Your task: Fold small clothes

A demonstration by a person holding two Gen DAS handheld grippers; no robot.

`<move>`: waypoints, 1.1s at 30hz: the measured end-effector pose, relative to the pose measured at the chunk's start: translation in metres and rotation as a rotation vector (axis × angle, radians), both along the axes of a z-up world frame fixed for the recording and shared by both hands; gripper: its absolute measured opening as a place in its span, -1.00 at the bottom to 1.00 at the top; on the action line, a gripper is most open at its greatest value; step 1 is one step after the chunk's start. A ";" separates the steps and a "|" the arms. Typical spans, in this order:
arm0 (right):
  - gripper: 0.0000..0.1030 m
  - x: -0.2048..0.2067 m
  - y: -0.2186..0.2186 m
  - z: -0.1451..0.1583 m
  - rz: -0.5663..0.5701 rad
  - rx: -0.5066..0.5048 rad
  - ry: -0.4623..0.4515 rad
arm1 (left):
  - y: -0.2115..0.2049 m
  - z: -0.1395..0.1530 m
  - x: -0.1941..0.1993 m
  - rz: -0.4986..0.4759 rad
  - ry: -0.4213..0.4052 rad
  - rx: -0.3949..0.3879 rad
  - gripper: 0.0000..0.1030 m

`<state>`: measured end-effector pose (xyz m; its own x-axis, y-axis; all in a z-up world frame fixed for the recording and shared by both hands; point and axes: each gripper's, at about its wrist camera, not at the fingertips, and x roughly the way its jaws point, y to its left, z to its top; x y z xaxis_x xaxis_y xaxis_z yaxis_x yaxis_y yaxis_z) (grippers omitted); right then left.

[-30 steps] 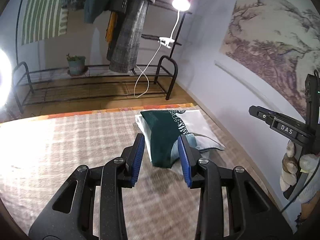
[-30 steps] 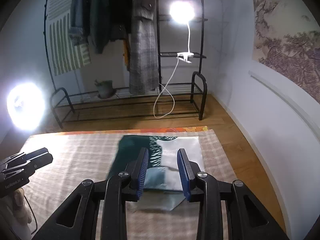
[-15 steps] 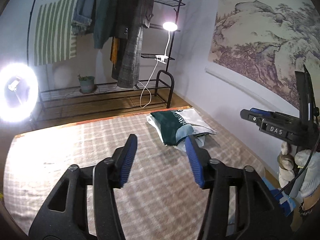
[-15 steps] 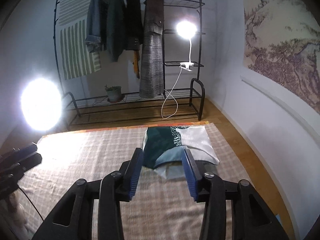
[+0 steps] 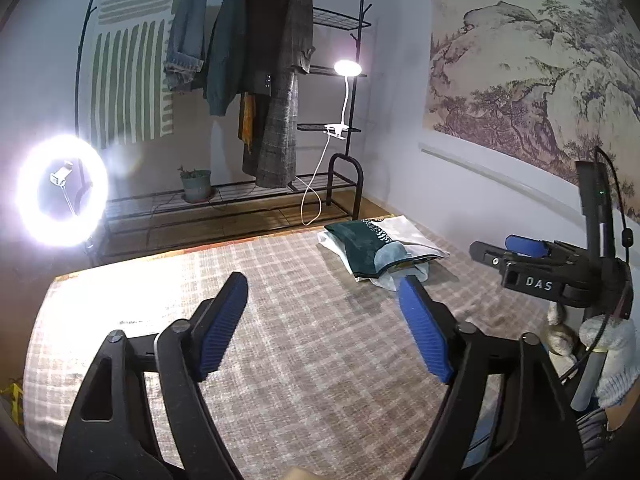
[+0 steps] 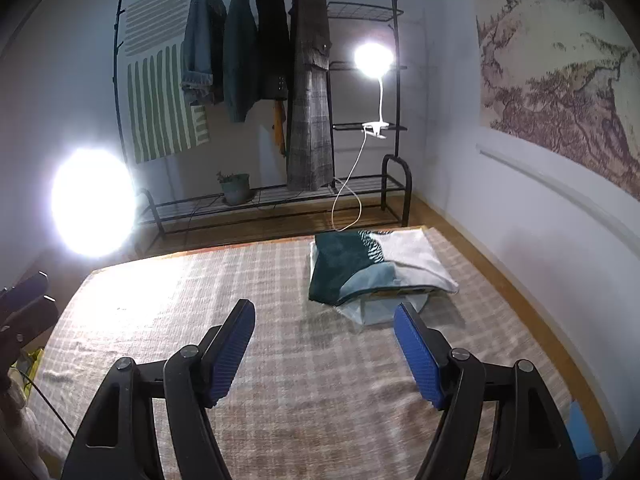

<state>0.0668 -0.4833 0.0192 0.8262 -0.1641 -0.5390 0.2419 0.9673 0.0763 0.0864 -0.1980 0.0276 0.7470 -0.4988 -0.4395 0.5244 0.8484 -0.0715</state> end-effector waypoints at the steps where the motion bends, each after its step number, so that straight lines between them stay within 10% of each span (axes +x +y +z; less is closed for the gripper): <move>1: 0.61 0.002 0.001 -0.004 -0.003 -0.002 0.005 | 0.000 -0.001 -0.001 0.001 -0.006 0.006 0.64; 12: 0.99 0.006 0.000 -0.025 -0.037 0.002 -0.030 | -0.003 -0.009 -0.011 0.020 -0.053 0.063 0.97; 33: 0.99 0.006 0.007 -0.026 -0.048 -0.022 -0.058 | -0.002 -0.017 -0.018 0.047 -0.029 0.084 1.00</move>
